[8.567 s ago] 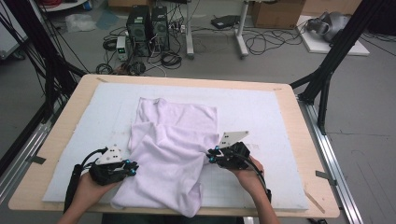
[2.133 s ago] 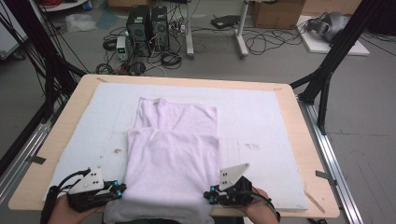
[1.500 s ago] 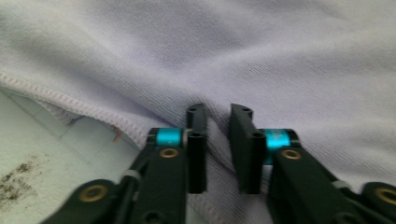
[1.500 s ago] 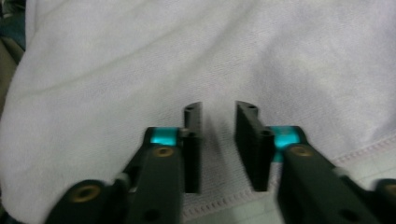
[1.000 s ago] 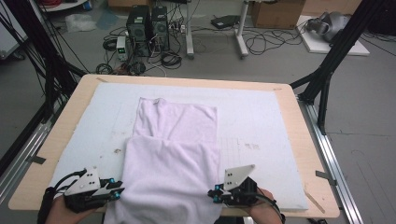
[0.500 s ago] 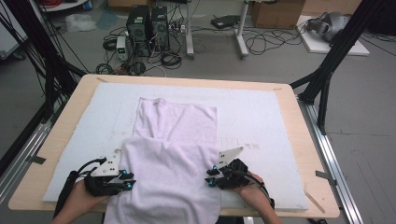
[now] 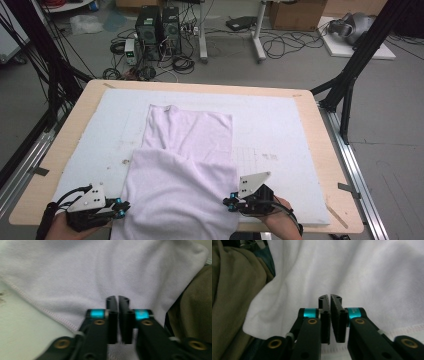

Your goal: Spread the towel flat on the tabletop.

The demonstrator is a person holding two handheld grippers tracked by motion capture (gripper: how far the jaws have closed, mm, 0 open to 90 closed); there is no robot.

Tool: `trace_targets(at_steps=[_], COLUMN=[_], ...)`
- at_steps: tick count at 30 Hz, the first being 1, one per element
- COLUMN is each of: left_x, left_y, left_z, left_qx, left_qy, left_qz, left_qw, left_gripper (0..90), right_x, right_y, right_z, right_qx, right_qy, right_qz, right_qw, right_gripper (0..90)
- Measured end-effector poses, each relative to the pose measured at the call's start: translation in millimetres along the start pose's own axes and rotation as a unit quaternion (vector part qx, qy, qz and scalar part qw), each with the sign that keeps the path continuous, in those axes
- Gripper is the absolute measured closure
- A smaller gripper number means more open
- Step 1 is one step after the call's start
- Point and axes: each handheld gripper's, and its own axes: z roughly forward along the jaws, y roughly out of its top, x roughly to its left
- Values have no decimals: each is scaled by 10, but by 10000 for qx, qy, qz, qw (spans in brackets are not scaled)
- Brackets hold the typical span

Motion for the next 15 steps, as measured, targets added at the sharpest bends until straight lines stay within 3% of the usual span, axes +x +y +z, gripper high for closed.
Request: trace_targets(at_steps=[3, 8, 15], left_x=[75, 211, 343], left_y=[70, 233, 409], left_z=[120, 415, 741], left_qx=[-22, 45, 128], left_qy=[14, -30, -230], left_qz=[-18, 48, 45], left_qw=[10000, 10000, 9996], left_gripper=[683, 591, 584], right_x=[4, -92, -240], right_y=[99, 182, 161], right_z=[58, 291, 490], right_qx=[-21, 17, 238], right_qy=[-43, 108, 94], right_qz=[-29, -10, 133], right_qw=[10000, 9999, 9996], right_gripper=[648, 620, 619])
